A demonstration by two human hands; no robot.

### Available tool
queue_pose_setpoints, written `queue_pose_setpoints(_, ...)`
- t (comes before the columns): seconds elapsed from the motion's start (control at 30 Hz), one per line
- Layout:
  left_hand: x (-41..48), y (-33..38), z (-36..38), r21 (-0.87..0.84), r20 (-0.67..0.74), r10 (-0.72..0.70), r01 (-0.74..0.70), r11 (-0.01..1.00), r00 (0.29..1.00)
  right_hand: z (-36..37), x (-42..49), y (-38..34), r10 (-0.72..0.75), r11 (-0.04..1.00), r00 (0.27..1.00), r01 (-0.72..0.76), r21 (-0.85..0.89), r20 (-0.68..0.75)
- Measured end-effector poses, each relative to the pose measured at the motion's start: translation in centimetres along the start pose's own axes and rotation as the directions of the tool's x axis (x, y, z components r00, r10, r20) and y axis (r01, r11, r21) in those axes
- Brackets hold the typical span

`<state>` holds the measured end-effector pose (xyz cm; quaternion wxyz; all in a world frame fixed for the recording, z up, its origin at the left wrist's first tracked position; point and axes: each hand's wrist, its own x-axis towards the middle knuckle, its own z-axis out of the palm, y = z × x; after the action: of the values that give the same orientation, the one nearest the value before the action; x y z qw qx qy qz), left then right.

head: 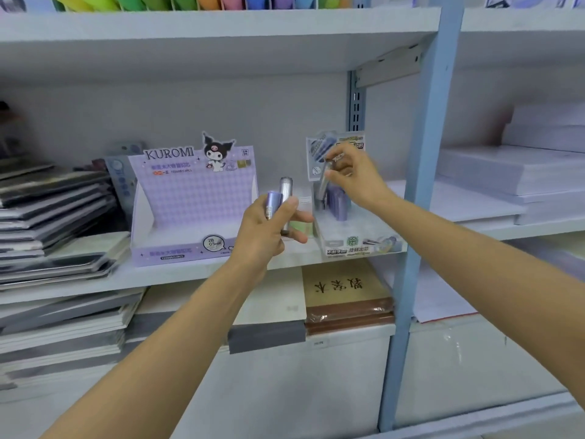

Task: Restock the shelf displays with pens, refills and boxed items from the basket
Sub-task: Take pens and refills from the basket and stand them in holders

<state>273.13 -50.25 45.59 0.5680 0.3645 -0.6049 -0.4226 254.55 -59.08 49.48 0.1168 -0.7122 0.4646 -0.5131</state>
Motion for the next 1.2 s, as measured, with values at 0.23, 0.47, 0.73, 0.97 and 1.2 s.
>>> queue_pose_setpoints(0.23, 1.5, -0.9, -0.6, -0.002, -0.035, -0.012, 0.012, 1.000, 0.999, 1.5, 1.2, 2.0, -0.001, 0.978, 0.994, 0.023, -0.209, 0.107)
queue_pose_setpoints(0.47, 2.1, -1.8, -0.4, -0.011, -0.087, -0.011, 0.010, 1.000, 0.996, 0.8, 1.9, 2.1, -0.021, 0.952, 0.976, 0.085, -0.294, 0.215)
queue_pose_setpoints(0.73, 2.3, -2.0, -0.2, -0.037, -0.087, -0.053, 0.050, 0.998, 0.995, 1.4, 1.1, 2.7, -0.113, 0.911, 0.985, 0.156, -0.381, 0.134)
queue_pose_setpoints(0.97, 2.1, -1.5, 0.4, -0.029, -0.055, -0.032, 0.031, 0.999, 0.998, -0.2, -1.4, 0.2, -0.094, 0.988, 0.994, 0.086, 0.126, 0.053)
queue_pose_setpoints(1.2, 1.4, -1.1, 2.1, -0.061, -0.028, -0.014, 0.013, 0.998, 1.000, -0.7, -4.8, -1.5, -0.178, 0.903, 0.962, 0.077, 0.424, 0.205)
